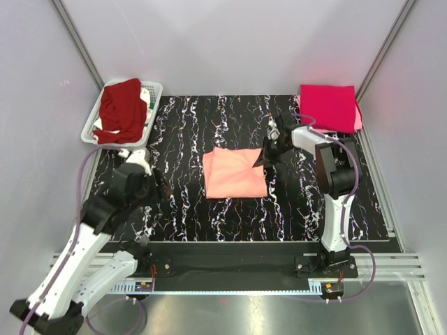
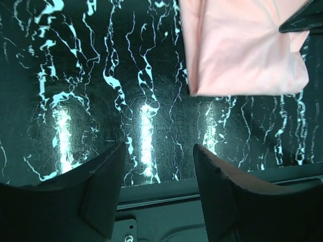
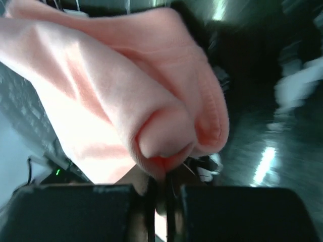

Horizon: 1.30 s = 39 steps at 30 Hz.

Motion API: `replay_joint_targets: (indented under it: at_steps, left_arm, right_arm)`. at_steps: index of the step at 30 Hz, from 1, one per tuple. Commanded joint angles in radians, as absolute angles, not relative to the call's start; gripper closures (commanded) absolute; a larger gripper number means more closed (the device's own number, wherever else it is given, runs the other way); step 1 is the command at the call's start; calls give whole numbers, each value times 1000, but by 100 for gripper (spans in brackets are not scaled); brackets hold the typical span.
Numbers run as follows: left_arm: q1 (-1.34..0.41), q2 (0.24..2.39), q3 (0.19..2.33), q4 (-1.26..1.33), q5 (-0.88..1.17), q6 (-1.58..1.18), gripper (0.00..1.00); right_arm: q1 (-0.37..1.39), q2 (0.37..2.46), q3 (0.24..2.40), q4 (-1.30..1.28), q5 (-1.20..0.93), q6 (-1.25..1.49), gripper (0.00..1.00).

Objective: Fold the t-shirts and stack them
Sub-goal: Neatly place the folded tshirt to the corner

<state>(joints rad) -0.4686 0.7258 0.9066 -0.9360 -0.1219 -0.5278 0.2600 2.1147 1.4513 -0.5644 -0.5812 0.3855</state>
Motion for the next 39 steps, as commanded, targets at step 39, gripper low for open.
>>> replay_joint_targets:
  at_steps: [39]
  left_arm:
    - [-463,692,868,-896,-127,-534,42]
  right_arm:
    - [-40,2266,2684,-962,112,-152,100]
